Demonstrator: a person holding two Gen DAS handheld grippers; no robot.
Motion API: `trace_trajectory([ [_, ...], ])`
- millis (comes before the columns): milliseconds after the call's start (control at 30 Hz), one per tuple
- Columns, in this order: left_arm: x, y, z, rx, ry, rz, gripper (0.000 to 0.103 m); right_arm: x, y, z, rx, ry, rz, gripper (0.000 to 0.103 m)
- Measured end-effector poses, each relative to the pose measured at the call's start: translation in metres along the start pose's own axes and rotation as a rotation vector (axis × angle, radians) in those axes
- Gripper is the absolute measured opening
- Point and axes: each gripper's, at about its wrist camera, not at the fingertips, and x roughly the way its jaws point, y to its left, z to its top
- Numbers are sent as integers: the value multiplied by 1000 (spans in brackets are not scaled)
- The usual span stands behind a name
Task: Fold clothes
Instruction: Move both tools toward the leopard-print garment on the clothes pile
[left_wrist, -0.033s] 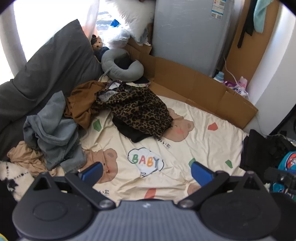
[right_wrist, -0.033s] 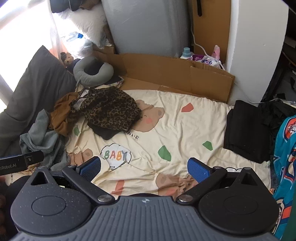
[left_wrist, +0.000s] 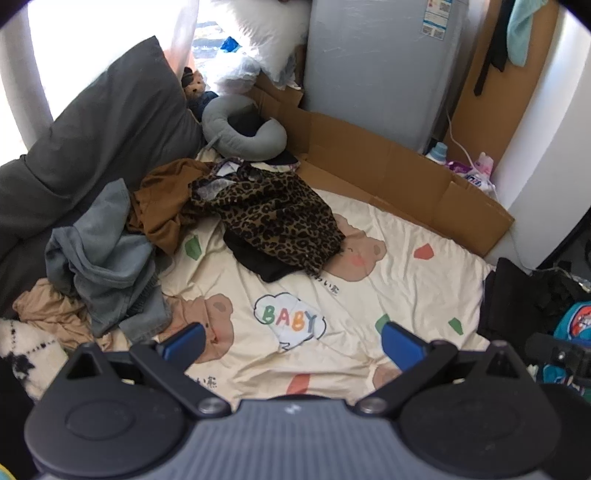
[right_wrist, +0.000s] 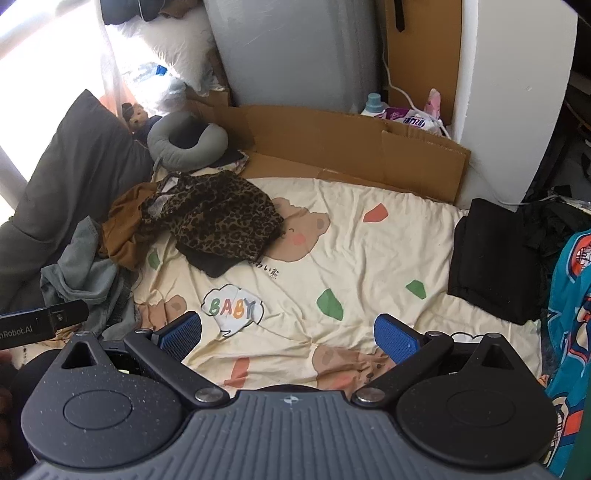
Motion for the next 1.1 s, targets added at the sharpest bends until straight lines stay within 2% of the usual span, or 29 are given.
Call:
trace_trajectory([
  [267,-2,0,-1,-8,-11,8,102,1,10,-11,2,-15,5,103],
  [433,-3,0,-2,-14,-17,13,102,2,-1,1,20,7,26,103],
  [667,-2,-8,-4,21,-28,36,101,4,0,1,7,0,13,103],
  [1100,3,-8,-2,21,-22,38,101,5,3,0,-5,-7,3,102],
])
